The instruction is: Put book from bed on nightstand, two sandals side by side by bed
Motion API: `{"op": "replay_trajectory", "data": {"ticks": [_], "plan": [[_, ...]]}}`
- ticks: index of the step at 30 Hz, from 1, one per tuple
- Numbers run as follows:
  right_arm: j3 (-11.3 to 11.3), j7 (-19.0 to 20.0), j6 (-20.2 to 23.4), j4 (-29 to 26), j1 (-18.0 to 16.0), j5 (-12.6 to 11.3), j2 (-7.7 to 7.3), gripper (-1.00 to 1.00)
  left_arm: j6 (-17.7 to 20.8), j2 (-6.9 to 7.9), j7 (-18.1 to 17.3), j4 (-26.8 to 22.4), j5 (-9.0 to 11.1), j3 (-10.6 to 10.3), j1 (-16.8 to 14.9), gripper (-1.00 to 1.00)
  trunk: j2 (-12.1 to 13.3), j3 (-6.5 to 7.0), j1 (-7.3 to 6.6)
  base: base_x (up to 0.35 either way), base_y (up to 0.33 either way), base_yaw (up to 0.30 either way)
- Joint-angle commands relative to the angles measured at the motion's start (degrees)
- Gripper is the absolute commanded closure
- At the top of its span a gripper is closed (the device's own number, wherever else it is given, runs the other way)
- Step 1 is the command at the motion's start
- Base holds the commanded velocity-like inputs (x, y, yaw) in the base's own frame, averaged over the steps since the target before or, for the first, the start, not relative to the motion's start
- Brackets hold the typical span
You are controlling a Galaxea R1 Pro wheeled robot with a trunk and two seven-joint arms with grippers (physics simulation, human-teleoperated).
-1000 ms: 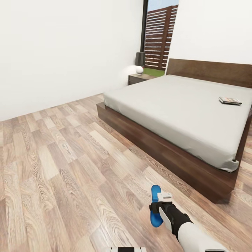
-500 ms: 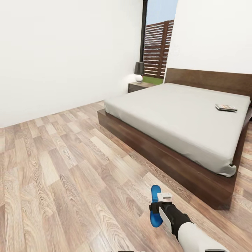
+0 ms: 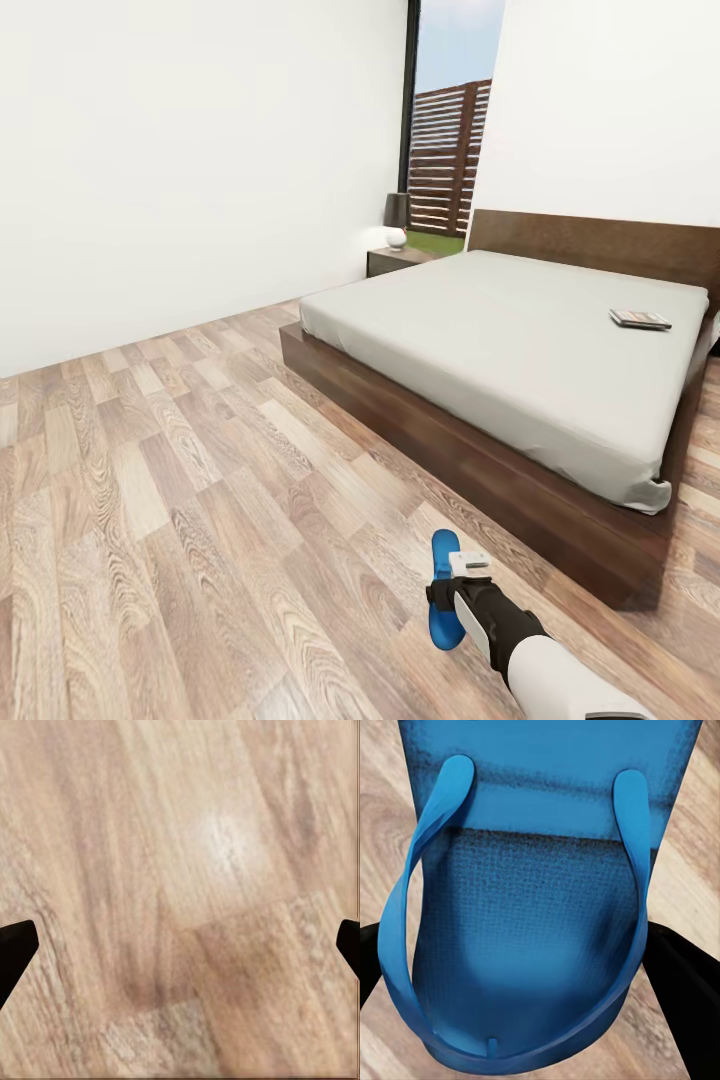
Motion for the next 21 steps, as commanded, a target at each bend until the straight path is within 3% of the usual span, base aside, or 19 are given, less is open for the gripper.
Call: {"op": "replay_trajectory", "data": {"ticks": [1,10,21], "plan": [[-0.14,-0.05,0.37,-0.10,-0.01,0.40,0.05,1.00,-0.13,-0.07,-0.34,0.08,0.59,0.06,-0.03,-1.00,-0.02,-0.05,-0.01,0.000,0.000,0.000],[-0.09,1.21,0.37,0.03,-0.01,0.50,0.10,1.00,-0.19,-0.99,-0.32,0.08,0.59,0.06,-0.03,-1.00,-0.02,-0.05,-0.01,0.000,0.000,-0.019],[-0.08,2.46,0.39,0.04,-0.01,0.63,0.11,1.00,-0.12,-1.62,-0.43,0.08,0.47,0.06,-0.02,-1.00,-0.02,-0.05,-0.01,0.000,0.000,-0.221]]}}
